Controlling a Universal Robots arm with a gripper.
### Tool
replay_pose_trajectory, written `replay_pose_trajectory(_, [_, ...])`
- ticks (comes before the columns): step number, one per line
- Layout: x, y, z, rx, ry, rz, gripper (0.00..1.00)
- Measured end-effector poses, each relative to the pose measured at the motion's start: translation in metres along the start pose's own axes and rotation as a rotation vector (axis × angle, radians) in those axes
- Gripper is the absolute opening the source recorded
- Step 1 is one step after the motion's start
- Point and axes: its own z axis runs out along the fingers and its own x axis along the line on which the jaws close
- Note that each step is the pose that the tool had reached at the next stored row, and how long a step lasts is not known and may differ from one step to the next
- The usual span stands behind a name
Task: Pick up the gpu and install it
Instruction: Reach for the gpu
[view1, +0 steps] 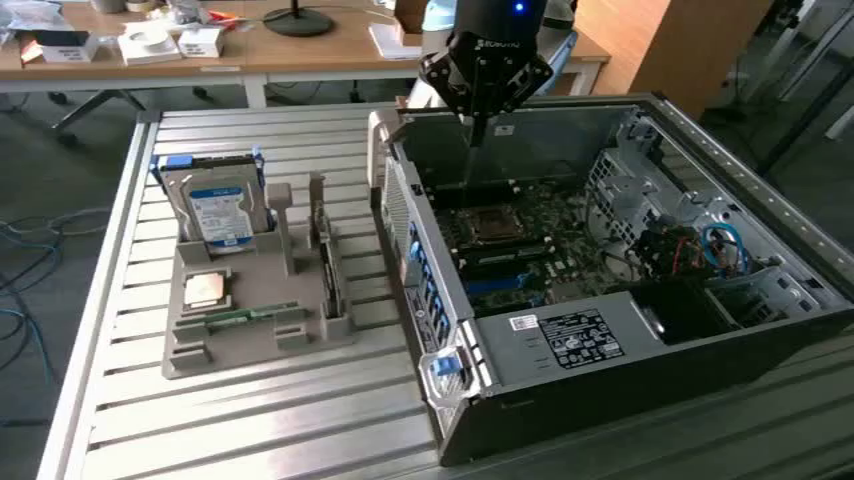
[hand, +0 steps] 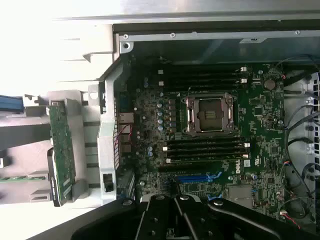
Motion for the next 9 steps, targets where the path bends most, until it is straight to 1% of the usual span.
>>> replay_pose_trajectory(9, [0.0,0.0,0.0,0.0,0.0,0.0,0.11])
